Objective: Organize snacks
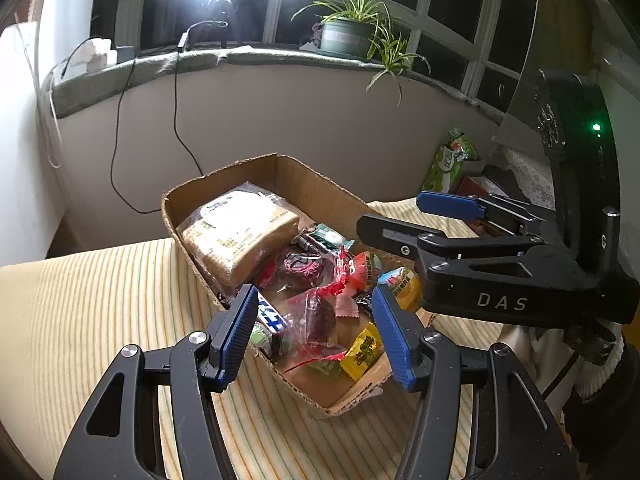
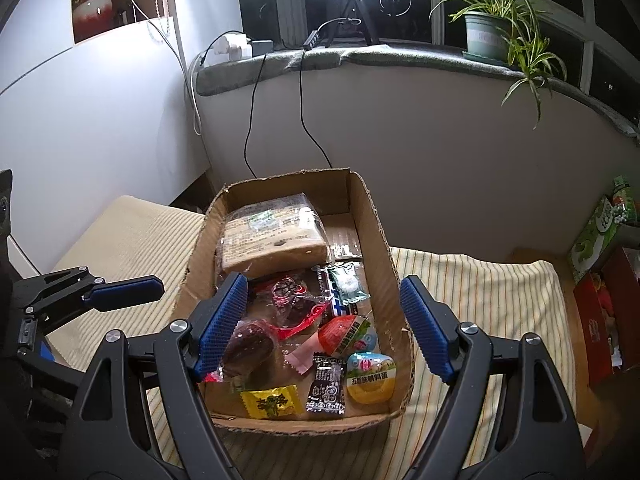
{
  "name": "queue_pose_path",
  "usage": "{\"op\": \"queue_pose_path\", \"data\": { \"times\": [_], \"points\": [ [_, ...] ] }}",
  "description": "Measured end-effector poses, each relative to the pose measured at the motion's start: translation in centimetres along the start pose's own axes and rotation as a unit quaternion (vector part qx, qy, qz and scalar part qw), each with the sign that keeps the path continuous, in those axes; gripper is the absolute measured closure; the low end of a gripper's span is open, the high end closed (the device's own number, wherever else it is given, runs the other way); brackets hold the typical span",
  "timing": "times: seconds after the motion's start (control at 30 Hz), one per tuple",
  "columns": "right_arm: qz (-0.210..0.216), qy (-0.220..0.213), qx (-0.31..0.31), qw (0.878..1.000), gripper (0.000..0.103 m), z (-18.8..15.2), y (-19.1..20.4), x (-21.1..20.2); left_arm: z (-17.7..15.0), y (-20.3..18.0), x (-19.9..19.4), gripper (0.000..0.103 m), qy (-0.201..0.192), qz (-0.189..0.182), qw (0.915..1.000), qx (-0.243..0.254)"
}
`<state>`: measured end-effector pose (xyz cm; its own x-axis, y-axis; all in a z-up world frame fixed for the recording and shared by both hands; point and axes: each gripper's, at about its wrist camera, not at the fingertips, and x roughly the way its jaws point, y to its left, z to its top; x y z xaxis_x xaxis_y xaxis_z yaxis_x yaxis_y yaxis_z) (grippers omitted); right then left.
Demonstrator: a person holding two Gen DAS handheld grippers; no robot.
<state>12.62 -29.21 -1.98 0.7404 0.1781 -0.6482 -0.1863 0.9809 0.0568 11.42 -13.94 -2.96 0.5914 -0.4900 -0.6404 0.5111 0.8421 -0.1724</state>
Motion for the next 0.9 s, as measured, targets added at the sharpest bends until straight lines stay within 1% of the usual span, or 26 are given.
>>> {"op": "queue_pose_path", "data": {
  "times": [0.13,0.17,0.2,0.23,0.27,0.33,0.57,0.63,0.7,0.77,0.9],
  "points": [
    [-0.011,-0.009,0.005,1.0,0.022,-0.2,0.5,-1.2,-0.2,0.1,-1.0,0.044,-0.006,0.002,1.0,-0.004],
    [-0.014,-0.011,0.007,1.0,0.022,-0.3,0.6,-1.6,-0.3,0.2,-1.3,0.043,-0.008,0.002,1.0,-0.005],
    [-0.016,-0.013,0.009,1.0,0.021,-0.4,0.8,-1.9,-0.4,0.3,-1.6,0.04,-0.01,0.003,0.9999,-0.008],
    [-0.018,-0.015,0.01,1.0,0.017,-0.4,1.0,-2.3,-0.5,0.5,-2.0,0.038,-0.013,0.004,0.9998,-0.011],
    [-0.021,-0.019,0.011,1.0,0.009,-0.5,1.2,-2.7,-0.5,0.5,-2.3,0.038,-0.015,0.005,0.9998,-0.013],
    [-0.031,-0.034,0.014,0.999,0.003,-0.7,1.7,-3.7,-0.8,0.8,-3.0,0.038,-0.019,0.007,0.9996,-0.017],
    [-0.047,-0.05,0.023,0.997,0.002,-1.4,2.9,-6.2,-2.1,1.5,-5.2,0.038,-0.029,0.023,0.999,-0.026],
    [-0.056,-0.052,0.025,0.997,0.002,-1.8,3.2,-6.8,-2.7,1.5,-5.9,0.037,-0.032,0.033,0.9986,-0.025],
    [-0.07,-0.055,0.024,0.996,0.001,-2.2,3.6,-7.5,-3.2,1.5,-6.5,0.031,-0.035,0.043,0.9982,-0.021],
    [-0.084,-0.058,0.02,0.995,0.001,-2.6,4.2,-8.0,-3.7,1.5,-7.3,0.03,-0.04,0.061,0.9971,-0.019],
    [-0.104,-0.066,0.012,0.992,0.001,-3.4,5.2,-9.1,-4.5,1.7,-8.6,0.03,-0.046,0.078,0.9957,-0.018]
  ]
}}
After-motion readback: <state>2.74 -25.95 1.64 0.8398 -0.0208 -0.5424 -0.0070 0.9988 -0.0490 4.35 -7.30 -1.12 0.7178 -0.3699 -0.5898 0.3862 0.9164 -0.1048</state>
